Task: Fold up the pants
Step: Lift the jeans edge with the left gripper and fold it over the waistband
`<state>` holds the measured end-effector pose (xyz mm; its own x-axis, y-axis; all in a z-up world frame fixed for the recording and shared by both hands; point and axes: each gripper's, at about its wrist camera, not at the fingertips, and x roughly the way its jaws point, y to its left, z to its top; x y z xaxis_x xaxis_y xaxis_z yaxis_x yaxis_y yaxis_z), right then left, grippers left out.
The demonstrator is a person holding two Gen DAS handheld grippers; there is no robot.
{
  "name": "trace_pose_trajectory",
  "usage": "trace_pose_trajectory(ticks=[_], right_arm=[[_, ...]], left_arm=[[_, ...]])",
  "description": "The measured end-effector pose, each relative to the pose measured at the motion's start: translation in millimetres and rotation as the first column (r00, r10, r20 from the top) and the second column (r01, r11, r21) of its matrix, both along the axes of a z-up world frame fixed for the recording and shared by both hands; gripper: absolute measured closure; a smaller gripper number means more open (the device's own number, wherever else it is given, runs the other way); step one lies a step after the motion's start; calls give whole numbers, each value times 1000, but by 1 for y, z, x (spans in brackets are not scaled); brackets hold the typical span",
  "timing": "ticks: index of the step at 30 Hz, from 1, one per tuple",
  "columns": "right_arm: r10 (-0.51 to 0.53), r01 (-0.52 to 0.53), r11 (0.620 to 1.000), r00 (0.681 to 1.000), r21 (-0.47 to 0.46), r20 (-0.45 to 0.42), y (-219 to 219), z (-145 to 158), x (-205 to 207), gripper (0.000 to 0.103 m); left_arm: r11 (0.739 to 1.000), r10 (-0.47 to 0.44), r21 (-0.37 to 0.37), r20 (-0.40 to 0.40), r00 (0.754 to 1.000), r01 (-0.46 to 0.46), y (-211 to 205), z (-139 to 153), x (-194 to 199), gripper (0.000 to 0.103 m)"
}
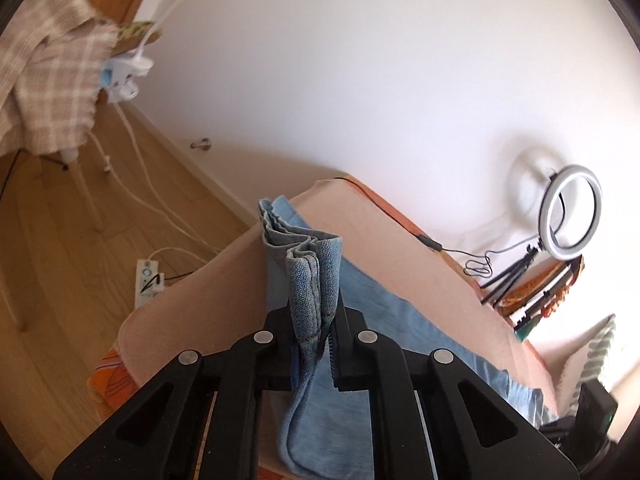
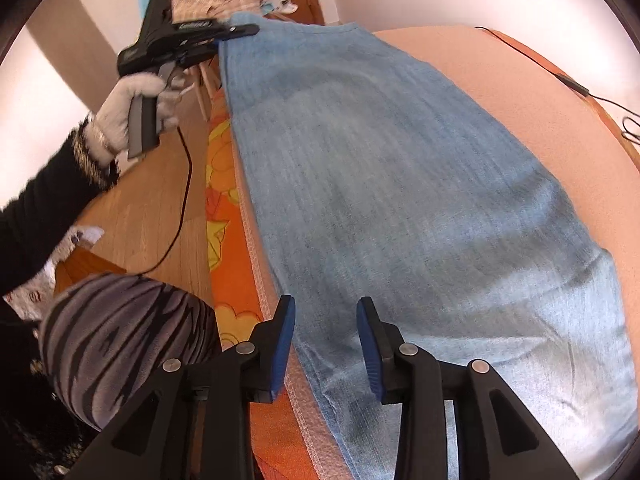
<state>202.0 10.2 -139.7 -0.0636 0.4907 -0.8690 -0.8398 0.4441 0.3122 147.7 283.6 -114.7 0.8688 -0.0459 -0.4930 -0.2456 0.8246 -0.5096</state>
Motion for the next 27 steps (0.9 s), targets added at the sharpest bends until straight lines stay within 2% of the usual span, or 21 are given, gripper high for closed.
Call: trace_pose_trajectory(ticks=[2, 4, 5, 7, 11, 14, 18, 22, 23, 27], right_arm=[[-78, 80, 995, 996, 58, -38, -9, 11, 19, 60], [-171, 176, 978, 984, 109, -59, -17, 22, 43, 41], [-221, 230, 964, 972, 135, -77, -19, 27, 55, 37], [-293, 315, 931, 946, 184, -136, -22, 29, 78, 34], [-330, 395, 886, 905, 243, -269, -9, 22, 111, 34], [-314, 387, 886, 905, 253, -286, 12, 20, 123, 34], [-277, 335, 907, 932, 257, -235, 44, 32, 131, 34], [-253, 304, 917, 944, 259, -213, 70, 44, 138, 32], [-249, 300, 920, 945, 254, -214, 75, 45, 139, 30], [-271, 317, 927, 936, 200, -224, 86, 38, 144, 27]], left_arm=[[995, -81, 66, 21, 997, 79, -27, 13, 7, 94], [977, -167, 139, 17, 986, 163, -59, 20, 14, 94], [963, -219, 163, 6, 976, 215, -76, 20, 18, 94], [925, -314, 216, -29, 949, 313, -109, 16, 23, 94], [833, -435, 322, -119, 892, 449, -165, -1, 27, 94], [782, -483, 360, -166, 860, 509, -191, -13, 24, 94], [721, -520, 414, -206, 829, 555, -209, -20, 18, 94], [667, -554, 446, -238, 798, 597, -220, -24, 12, 94], [645, -565, 465, -246, 788, 607, -227, -24, 11, 94], [524, -605, 551, -295, 739, 650, -254, -29, 1, 94]])
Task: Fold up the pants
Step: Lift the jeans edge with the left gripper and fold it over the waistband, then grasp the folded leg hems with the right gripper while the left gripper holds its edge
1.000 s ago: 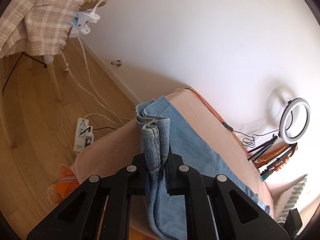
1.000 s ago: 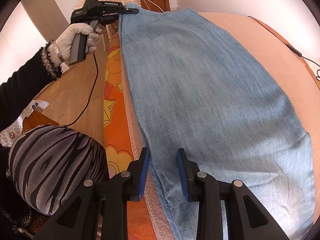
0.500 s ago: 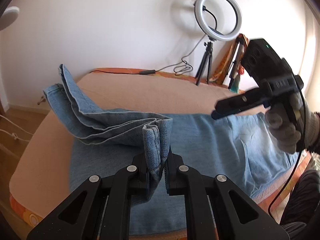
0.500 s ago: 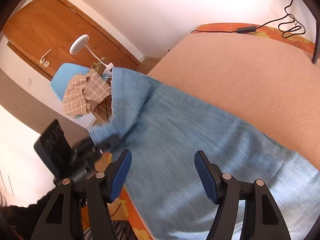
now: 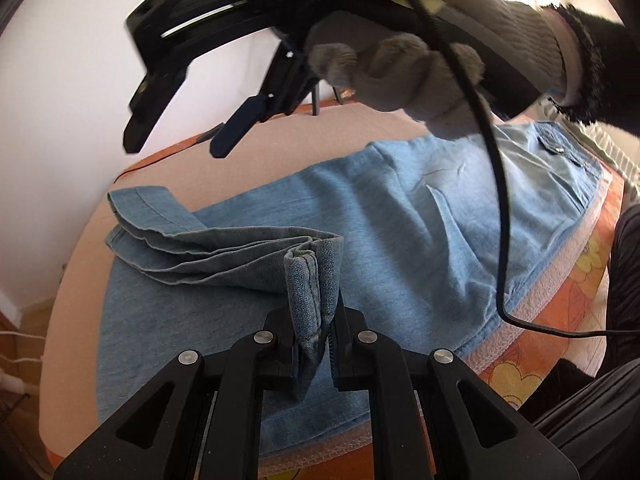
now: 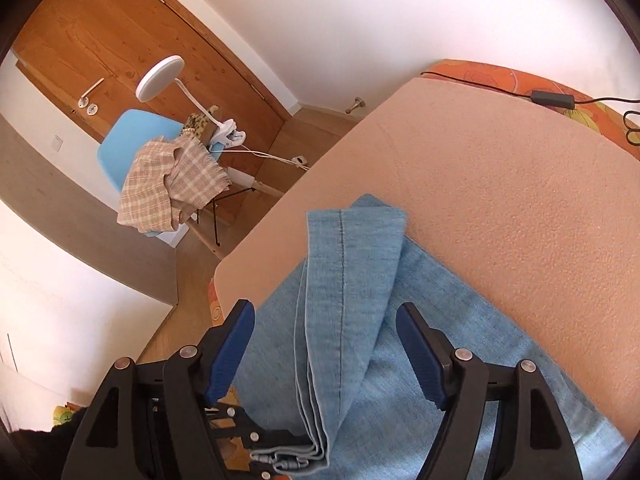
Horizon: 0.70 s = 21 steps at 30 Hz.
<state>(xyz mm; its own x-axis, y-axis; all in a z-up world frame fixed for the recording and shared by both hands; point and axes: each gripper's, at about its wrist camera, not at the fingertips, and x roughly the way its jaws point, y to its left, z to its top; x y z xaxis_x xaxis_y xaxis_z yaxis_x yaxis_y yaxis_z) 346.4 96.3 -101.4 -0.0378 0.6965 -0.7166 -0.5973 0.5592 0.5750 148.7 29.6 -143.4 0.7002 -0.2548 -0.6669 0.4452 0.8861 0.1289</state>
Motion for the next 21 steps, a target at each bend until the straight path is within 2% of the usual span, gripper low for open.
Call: trace_pose_trajectory(ticks=[2, 4, 8, 14, 17, 21], right_arm=[[13, -13, 999, 1000, -52, 5, 7, -5, 0, 26], [48, -46, 994, 999, -96, 21, 16, -6, -3, 26], [139, -120, 966, 988, -230, 68, 43, -10, -14, 26], [227, -169, 891, 970, -422, 91, 75, -26, -28, 28], [234, -136, 860, 962, -493, 143, 75, -28, -30, 28], [244, -115, 823, 956, -557, 162, 72, -35, -30, 27]], left_arm=[[998, -26, 62, 13, 1000, 25, -12, -6, -5, 94], [995, -37, 92, 17, 999, 36, -17, -9, -8, 94], [996, -31, 80, 16, 999, 29, -18, -11, -8, 94], [998, -22, 58, 18, 1000, 21, -13, -12, -5, 94], [999, -19, 52, 18, 1000, 18, -11, -13, -5, 94], [999, -17, 47, 20, 1000, 16, -10, -14, -5, 94]])
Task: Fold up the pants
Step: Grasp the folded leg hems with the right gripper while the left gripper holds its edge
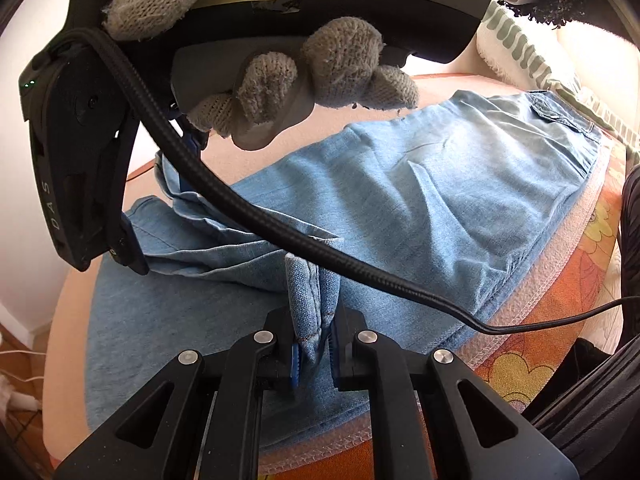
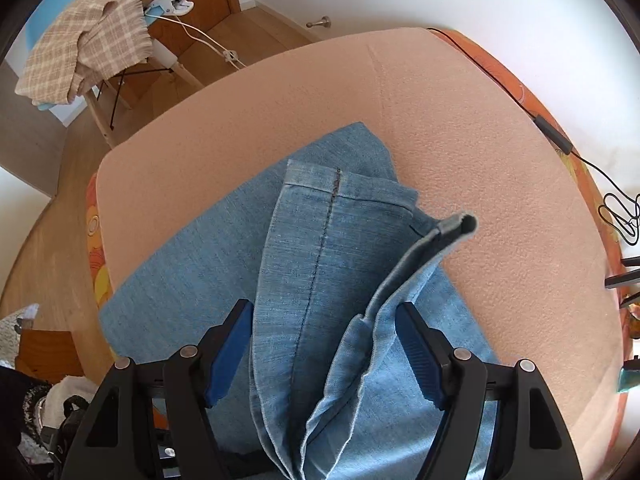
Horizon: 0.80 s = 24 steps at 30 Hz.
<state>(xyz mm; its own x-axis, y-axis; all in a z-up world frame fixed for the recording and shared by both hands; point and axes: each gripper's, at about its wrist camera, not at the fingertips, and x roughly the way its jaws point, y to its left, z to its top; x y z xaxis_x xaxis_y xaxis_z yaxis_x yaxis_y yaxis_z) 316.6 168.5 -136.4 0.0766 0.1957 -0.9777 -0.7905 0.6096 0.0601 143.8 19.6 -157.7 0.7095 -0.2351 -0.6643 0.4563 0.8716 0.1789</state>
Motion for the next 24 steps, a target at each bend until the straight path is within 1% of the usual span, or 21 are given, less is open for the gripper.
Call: trace_pose_trajectory(ticks=[2, 3, 5, 6, 7, 8, 9, 10, 11, 13, 15, 17, 18, 21, 24], right_arm=[[26, -26, 999, 1000, -23, 8, 3, -3, -4, 27], [41, -40, 998, 999, -40, 23, 5, -5, -8, 27], [39, -33, 995, 997, -90, 67, 5, -12, -7, 30], [17, -11, 996, 997, -93, 69, 1, -14, -3, 36], [-25, 30, 997, 998, -76, 61, -7, -14, 4, 43], [-83, 85, 995, 996, -53, 40, -20, -13, 13, 46], [-146, 146, 989, 989, -30, 15, -35, -13, 23, 47], [-199, 199, 980, 980, 11, -24, -51, -13, 32, 46], [-237, 243, 968, 968, 63, -85, -68, -13, 40, 46], [-296, 324, 937, 934, 131, -199, -95, -17, 50, 44], [-306, 371, 908, 906, 197, -294, -114, -22, 55, 44], [-306, 409, 877, 879, 251, -365, -127, -26, 57, 43], [-314, 435, 860, 864, 268, -394, -132, -29, 57, 41], [-351, 519, 804, 809, 290, -472, -149, -38, 59, 40], [-366, 578, 752, 766, 317, -528, -167, -45, 56, 37]], left_arm=[[1000, 1, -3, 1, 1000, -1, 0, 0, 0, 94], [1000, 1, -4, 1, 1000, -1, 1, 0, 0, 94], [1000, 2, -4, 3, 1000, -2, 1, 1, -1, 94], [1000, 3, -4, 5, 1000, -3, 3, 2, -2, 94], [1000, 5, -6, 7, 1000, -5, 5, 3, -3, 94], [1000, 6, -7, 9, 1000, -6, 8, 4, -4, 94], [1000, 7, -9, 12, 1000, -7, 9, 5, -5, 94], [1000, 6, -12, 14, 1000, -6, 11, 6, -6, 94], [1000, 6, -18, 14, 1000, -6, 12, 7, -6, 94], [1000, 9, -27, 23, 1000, -8, 15, 9, -9, 94], [999, 14, -43, 32, 999, -13, 18, 13, -11, 94], [997, 29, -75, 31, 999, -26, 23, 18, -13, 94], [995, 37, -97, 27, 999, -34, 27, 20, -14, 94], [984, 69, -167, 21, 997, -64, 42, 29, -16, 94], [968, 95, -234, 15, 995, -89, 55, 39, -18, 94]])
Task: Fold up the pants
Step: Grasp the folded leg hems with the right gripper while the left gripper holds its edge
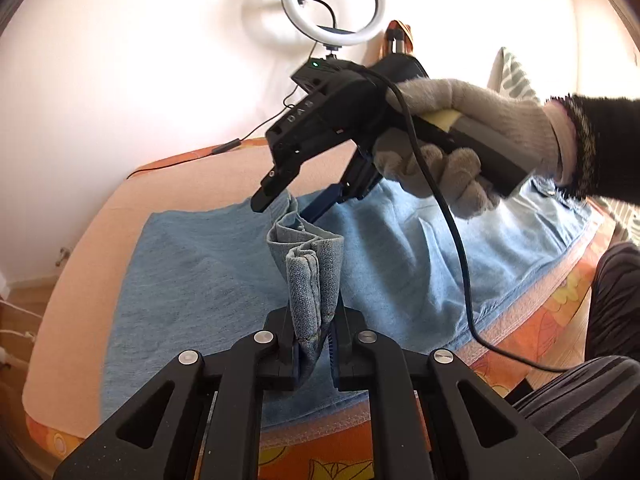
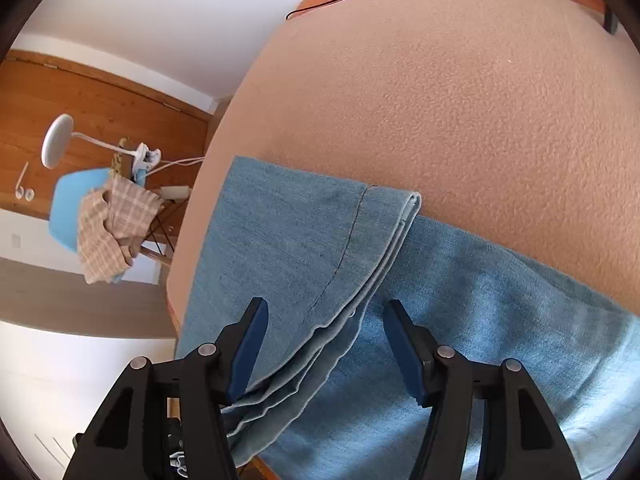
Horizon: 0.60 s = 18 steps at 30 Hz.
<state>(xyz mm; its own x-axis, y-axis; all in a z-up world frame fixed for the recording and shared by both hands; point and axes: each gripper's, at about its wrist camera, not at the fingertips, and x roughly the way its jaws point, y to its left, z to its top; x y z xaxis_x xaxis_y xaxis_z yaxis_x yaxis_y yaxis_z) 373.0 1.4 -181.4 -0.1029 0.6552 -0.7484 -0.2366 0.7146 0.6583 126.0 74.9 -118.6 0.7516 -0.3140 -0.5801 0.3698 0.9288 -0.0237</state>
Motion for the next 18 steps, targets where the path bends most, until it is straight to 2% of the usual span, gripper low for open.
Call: trace_pose_trajectory(ticks=[2, 5, 7, 8, 10, 13, 18], right_arm=[[-40, 42, 998, 999, 43, -37, -4, -5, 0, 36], [-78, 84, 991, 995, 103, -58, -7, -9, 4, 40], [-95, 101, 987, 994, 127, -52, -4, -9, 6, 75], [-106, 110, 987, 994, 115, -40, -2, -8, 6, 79], [-126, 125, 988, 992, 96, 8, 5, -2, 5, 93], [-122, 115, 991, 988, 76, 100, 6, 20, 3, 96], [-107, 101, 994, 962, 38, 253, -4, 65, -1, 98]], left_arm=[[1000, 8, -27, 0, 1000, -8, 3, 6, 0, 94], [1000, 7, -15, 11, 1000, -7, 3, 12, 0, 94], [1000, 3, -7, 9, 1000, -3, 0, 14, 0, 94], [1000, 3, 0, 5, 1000, -3, 0, 16, 0, 94], [1000, 6, 8, 0, 1000, -6, -1, 15, 0, 94], [1000, -1, 15, -2, 1000, 1, -9, 17, 3, 94], [998, -62, 17, 12, 998, 62, -34, 24, 5, 94]])
